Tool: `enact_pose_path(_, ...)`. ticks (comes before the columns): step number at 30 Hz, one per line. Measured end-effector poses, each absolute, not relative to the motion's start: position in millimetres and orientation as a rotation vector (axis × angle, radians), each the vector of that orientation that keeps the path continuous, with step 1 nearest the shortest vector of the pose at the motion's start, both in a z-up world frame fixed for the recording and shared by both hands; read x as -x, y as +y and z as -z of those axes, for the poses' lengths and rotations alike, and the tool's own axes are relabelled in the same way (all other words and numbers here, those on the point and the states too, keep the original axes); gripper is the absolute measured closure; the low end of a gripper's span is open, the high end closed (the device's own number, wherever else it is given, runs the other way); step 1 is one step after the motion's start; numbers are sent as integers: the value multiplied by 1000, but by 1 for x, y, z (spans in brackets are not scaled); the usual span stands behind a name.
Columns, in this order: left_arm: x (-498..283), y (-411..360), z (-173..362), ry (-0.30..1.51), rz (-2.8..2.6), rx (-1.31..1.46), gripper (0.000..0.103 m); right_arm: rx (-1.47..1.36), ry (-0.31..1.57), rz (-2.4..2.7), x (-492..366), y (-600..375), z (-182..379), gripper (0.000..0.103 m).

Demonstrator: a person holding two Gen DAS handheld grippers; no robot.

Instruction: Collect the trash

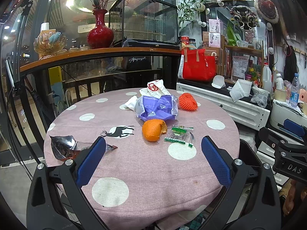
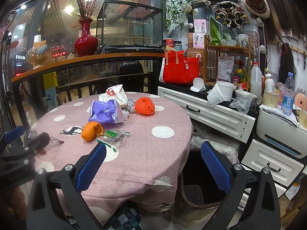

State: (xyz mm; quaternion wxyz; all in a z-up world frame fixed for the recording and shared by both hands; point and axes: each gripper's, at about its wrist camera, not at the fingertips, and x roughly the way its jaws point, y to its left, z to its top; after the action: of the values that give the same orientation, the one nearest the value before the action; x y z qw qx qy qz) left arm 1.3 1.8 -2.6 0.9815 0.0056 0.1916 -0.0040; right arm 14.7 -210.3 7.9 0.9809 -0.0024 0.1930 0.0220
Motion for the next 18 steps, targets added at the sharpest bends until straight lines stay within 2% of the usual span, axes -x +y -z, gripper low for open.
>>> enact_pose_path(18,-2,1,4,388,10,-12,5,6,391,-44,-13,-214,-11,5)
